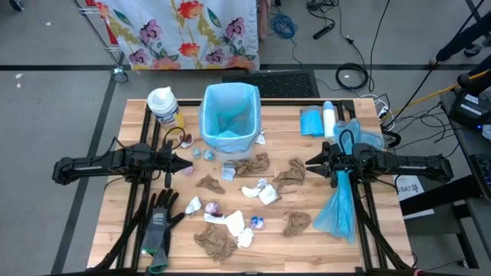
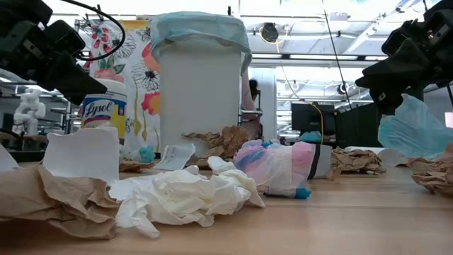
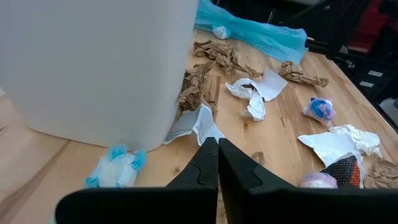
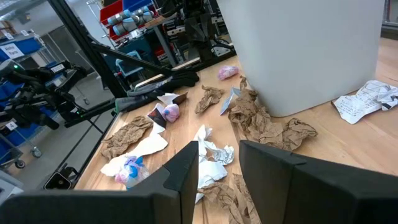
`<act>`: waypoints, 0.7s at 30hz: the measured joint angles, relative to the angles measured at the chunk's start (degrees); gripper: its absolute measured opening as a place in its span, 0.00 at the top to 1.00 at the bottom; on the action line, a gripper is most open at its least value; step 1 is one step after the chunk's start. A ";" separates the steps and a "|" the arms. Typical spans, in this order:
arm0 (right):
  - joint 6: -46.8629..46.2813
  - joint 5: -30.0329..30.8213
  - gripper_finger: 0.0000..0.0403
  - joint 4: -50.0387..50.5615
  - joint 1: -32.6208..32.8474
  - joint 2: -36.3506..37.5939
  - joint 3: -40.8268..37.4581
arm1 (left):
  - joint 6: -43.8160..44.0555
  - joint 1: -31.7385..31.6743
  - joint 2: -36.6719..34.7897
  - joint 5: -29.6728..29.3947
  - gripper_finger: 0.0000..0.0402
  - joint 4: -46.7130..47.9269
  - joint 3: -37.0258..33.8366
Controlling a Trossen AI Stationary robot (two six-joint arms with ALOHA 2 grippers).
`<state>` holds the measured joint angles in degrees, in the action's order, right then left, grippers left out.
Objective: Place trash/remove bag and relplace
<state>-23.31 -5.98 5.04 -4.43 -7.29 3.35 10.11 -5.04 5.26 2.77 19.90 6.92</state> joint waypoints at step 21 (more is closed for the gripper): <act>0.00 0.13 0.73 -0.02 -1.22 -0.17 -0.01 | -0.02 0.00 0.02 0.00 0.99 -0.02 -0.02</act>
<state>-23.31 -5.85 5.02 -5.65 -7.46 3.34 10.09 -5.04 5.28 2.77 19.88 6.90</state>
